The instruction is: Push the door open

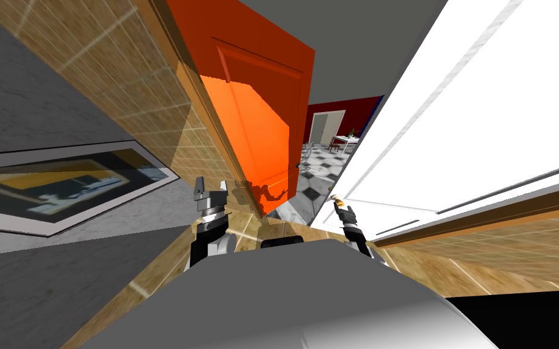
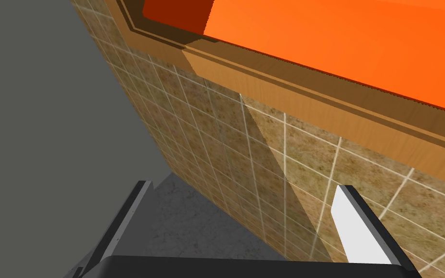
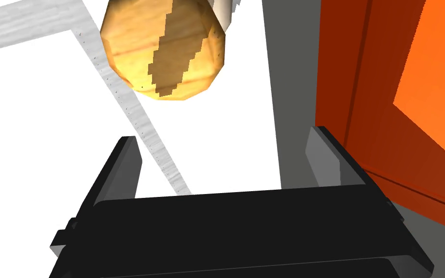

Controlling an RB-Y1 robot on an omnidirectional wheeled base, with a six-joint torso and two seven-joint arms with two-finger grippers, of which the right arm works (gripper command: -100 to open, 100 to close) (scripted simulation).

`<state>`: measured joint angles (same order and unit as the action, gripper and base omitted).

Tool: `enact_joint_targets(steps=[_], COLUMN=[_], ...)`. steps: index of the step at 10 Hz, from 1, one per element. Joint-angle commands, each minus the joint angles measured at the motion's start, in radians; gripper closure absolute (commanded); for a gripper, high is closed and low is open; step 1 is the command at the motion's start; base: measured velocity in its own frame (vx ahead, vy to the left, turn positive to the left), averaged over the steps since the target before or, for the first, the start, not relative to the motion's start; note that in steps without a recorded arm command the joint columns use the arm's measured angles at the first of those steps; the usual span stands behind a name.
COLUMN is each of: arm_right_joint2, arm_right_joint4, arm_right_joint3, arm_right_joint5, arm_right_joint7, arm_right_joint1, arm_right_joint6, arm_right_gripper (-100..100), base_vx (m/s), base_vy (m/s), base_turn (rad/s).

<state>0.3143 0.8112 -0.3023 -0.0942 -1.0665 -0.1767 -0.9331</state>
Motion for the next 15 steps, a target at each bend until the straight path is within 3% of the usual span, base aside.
enact_joint_targets(steps=[1,9,12,15], arm_right_joint2=[-0.003,-0.009,-0.007,-0.007], arm_right_joint4=[-0.015,-0.087,-0.087,-0.086], arm_right_joint3=[-0.002,-0.014,-0.014,-0.015], arm_right_joint5=[0.011,0.066,0.063,0.065], arm_right_joint7=[-0.028,-0.156,-0.145,-0.144], arm_right_joint1=[-0.002,-0.013,-0.011,-0.012], arm_right_joint6=[0.000,0.005,0.002,0.001], arm_right_gripper=[-100,-100,-100,-100], base_vx=[-0.038,-0.102,0.012,0.156], base_vy=[-0.034,-0.001,-0.019,-0.162], base_turn=[0.046,0.049,-0.013,-0.017])
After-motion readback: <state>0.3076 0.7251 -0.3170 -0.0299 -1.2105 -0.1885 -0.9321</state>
